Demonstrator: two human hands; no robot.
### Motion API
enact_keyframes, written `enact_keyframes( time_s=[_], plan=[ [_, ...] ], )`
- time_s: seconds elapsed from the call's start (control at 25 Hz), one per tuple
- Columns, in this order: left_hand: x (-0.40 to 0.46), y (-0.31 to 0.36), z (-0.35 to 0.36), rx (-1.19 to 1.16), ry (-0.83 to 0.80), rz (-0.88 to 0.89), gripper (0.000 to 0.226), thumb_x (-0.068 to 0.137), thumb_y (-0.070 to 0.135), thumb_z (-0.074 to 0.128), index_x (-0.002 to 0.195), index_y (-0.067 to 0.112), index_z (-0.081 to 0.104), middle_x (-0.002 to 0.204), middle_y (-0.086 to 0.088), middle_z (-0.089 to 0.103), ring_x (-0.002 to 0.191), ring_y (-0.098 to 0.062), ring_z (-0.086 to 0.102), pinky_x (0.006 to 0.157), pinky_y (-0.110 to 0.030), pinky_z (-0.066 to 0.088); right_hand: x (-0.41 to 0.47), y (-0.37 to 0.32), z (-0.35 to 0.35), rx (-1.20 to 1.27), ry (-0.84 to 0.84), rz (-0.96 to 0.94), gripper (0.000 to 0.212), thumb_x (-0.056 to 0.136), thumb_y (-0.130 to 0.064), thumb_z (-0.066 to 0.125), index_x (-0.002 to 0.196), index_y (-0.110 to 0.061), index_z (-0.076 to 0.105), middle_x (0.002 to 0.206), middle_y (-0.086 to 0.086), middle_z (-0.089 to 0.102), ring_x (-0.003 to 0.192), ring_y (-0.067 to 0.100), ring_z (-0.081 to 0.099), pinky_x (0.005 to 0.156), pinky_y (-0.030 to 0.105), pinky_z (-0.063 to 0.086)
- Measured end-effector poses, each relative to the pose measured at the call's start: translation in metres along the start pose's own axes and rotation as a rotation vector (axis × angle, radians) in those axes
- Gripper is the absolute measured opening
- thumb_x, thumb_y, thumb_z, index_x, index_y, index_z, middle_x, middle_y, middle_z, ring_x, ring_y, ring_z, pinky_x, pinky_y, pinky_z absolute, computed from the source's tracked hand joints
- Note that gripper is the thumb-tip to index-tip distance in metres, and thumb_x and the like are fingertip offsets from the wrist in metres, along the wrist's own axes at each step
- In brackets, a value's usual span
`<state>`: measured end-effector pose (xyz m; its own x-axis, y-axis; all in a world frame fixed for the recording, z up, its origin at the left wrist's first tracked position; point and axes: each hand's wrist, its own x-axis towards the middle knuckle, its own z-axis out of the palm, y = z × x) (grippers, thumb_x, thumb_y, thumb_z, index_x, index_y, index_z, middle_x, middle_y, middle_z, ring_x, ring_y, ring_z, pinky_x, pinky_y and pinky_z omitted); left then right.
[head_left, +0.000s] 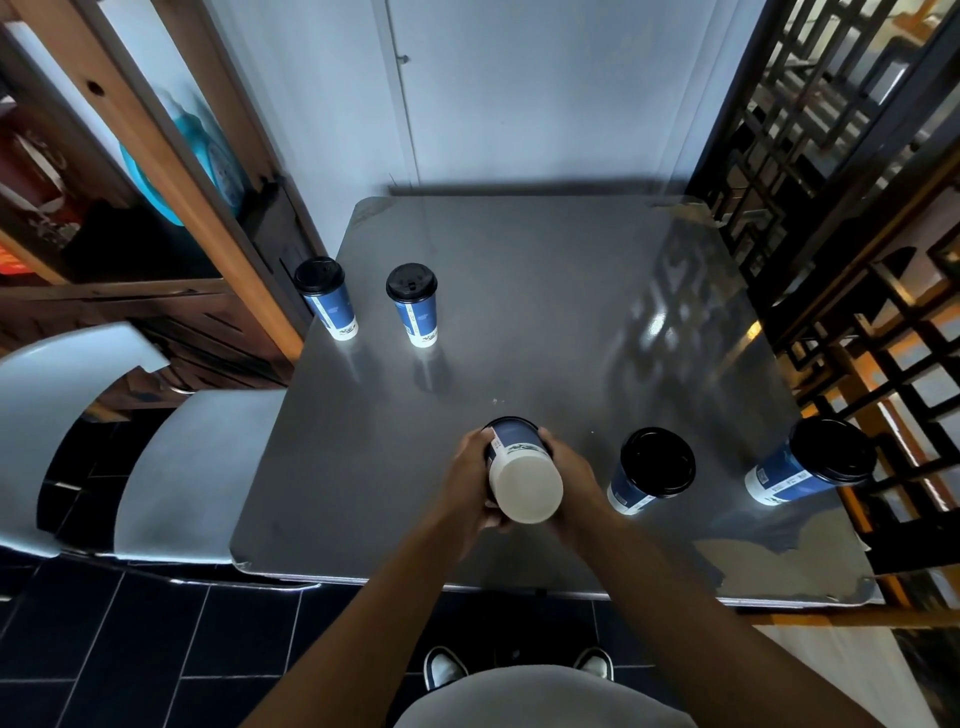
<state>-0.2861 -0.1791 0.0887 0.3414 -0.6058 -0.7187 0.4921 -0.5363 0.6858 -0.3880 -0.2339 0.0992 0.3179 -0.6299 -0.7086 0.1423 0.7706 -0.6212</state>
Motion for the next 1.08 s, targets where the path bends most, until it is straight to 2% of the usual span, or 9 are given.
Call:
enact_keyframes(
  time_s=[0.12,0.24,0.32,0.44,0.64,0.8,0.92,1.0,1.08],
  plan=[
    [0.001,0.005,-0.010,0.216,-0.066,-0.020,0.074,0.090,0.075,0.034,0.095,0.011,0.069,0.074,-0.017,0.064,0.057,-0.026,0.061,0.043,-0.020,0.043,0.001,-0.007,0.000,-0.044,0.002,0.010,0.039,0.100,-0.032,0.055,0.115,0.002,0.065,0.083,0.015,0.069,0.065,0.025,0.066,0.048,0.026,0.054],
    [-0.001,0.013,-0.008,0.207,-0.119,0.015,0.086,0.075,0.077,0.047,0.120,0.006,0.064,0.089,-0.022,0.061,0.062,-0.028,0.061,0.045,-0.022,0.044,0.002,-0.015,0.004,-0.072,-0.023,0.022,0.045,0.100,-0.034,0.055,0.126,0.003,0.062,0.090,0.016,0.070,0.069,0.026,0.065,0.057,0.031,0.054],
    [0.000,0.017,-0.002,0.048,-0.105,0.026,0.074,0.081,0.060,0.054,0.130,0.005,0.060,0.089,-0.018,0.066,0.063,-0.028,0.064,0.055,-0.026,0.048,0.003,-0.016,0.006,-0.057,-0.008,0.002,0.044,0.099,-0.035,0.056,0.126,-0.001,0.063,0.102,0.019,0.073,0.076,0.028,0.068,0.063,0.033,0.056],
    [0.003,0.018,0.001,-0.033,-0.089,0.025,0.040,0.096,0.050,0.044,0.094,0.017,0.066,0.058,-0.004,0.068,0.044,-0.019,0.065,0.044,-0.020,0.046,0.003,-0.014,0.006,-0.002,-0.031,-0.022,0.044,0.100,-0.035,0.054,0.130,-0.004,0.061,0.125,0.022,0.069,0.099,0.032,0.068,0.073,0.037,0.056],
    [-0.003,0.016,0.006,-0.054,-0.073,-0.025,0.045,0.097,0.052,0.039,0.078,0.018,0.063,0.053,-0.004,0.063,0.043,-0.020,0.061,0.044,-0.018,0.042,0.006,-0.012,0.000,0.047,-0.067,-0.015,0.033,0.099,-0.037,0.055,0.112,-0.008,0.067,0.082,0.009,0.079,0.066,0.022,0.076,0.051,0.028,0.058],
    [-0.005,0.017,0.002,-0.027,-0.087,-0.017,0.054,0.081,0.061,0.049,0.096,0.012,0.065,0.079,-0.012,0.067,0.066,-0.029,0.065,0.049,-0.027,0.050,0.006,-0.016,-0.001,-0.053,-0.087,-0.011,0.036,0.098,-0.040,0.056,0.112,-0.009,0.067,0.080,0.007,0.079,0.064,0.020,0.074,0.055,0.029,0.058],
    [-0.013,0.021,0.000,-0.035,-0.101,0.005,0.082,0.056,0.066,0.058,0.111,0.006,0.066,0.098,-0.022,0.065,0.082,-0.038,0.064,0.065,-0.037,0.049,0.007,-0.018,-0.001,-0.154,-0.129,-0.038,0.044,0.098,-0.043,0.054,0.123,-0.008,0.064,0.102,0.017,0.077,0.073,0.026,0.072,0.071,0.039,0.060],
    [-0.015,0.021,0.002,-0.055,-0.102,0.040,0.084,0.064,0.061,0.061,0.123,0.002,0.061,0.103,-0.026,0.063,0.078,-0.037,0.063,0.068,-0.037,0.049,0.007,-0.018,0.000,-0.195,-0.146,-0.055,0.047,0.098,-0.043,0.053,0.127,-0.007,0.062,0.116,0.024,0.072,0.081,0.030,0.071,0.081,0.046,0.057],
    [-0.015,0.023,0.004,-0.098,-0.061,0.091,0.064,0.082,0.045,0.062,0.127,0.000,0.056,0.096,-0.024,0.064,0.065,-0.031,0.067,0.058,-0.033,0.054,0.006,-0.018,0.001,-0.194,-0.130,-0.062,0.046,0.100,-0.043,0.052,0.125,-0.006,0.063,0.111,0.023,0.073,0.079,0.029,0.072,0.076,0.041,0.059]
  ],
)
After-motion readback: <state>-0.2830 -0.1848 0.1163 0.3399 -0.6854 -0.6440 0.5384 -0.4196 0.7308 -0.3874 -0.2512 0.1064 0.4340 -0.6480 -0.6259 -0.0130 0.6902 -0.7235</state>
